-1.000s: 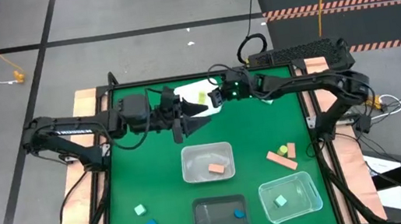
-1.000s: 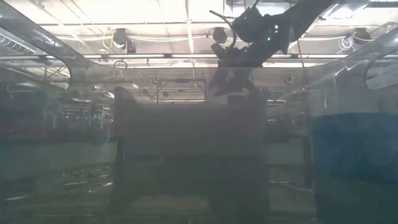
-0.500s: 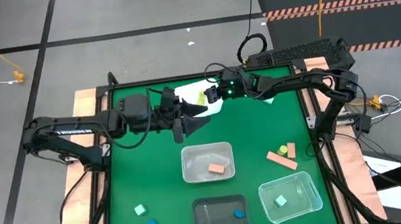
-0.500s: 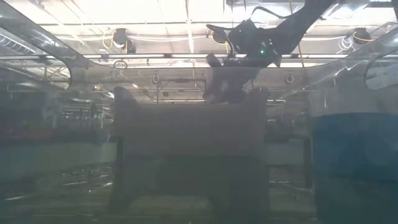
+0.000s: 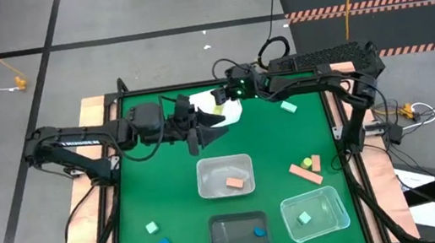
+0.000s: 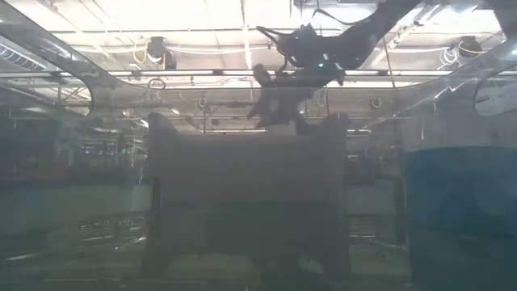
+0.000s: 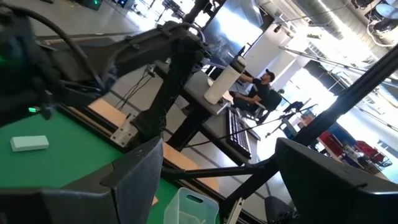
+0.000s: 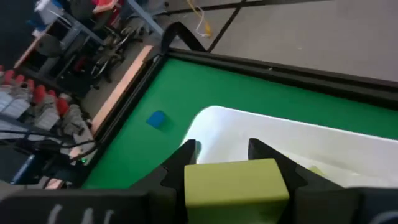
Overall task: Sort & place blocks by color
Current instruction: Put the left light green block into the white bin
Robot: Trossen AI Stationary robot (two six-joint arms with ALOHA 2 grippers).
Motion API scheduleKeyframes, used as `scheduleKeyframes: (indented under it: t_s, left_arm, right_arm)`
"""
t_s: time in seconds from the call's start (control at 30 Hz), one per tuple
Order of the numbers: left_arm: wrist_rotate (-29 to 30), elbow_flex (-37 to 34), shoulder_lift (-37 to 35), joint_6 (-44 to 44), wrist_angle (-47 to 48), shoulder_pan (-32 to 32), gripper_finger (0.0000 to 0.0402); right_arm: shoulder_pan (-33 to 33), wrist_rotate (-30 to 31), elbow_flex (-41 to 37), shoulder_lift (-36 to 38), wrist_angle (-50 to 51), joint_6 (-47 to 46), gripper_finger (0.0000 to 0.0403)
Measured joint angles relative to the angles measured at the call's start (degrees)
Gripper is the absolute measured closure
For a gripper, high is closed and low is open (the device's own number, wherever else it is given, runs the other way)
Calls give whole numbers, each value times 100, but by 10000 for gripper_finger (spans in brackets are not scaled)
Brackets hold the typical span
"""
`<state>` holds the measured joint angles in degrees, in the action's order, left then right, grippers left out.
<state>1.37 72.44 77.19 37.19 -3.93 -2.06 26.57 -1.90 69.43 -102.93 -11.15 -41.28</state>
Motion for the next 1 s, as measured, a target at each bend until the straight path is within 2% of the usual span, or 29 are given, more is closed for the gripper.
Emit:
scheduleKeyframes:
  t_s: [0.37,1.0]
  left_arm:
    - [-9,0,-52,40,214,-34,94]
    - [-4,0,-52,39,248,28,94]
  right_arm:
    - [9,-150,295,-127,1415,-2,289]
    - [-203,-115,295,-125,1634,121,289]
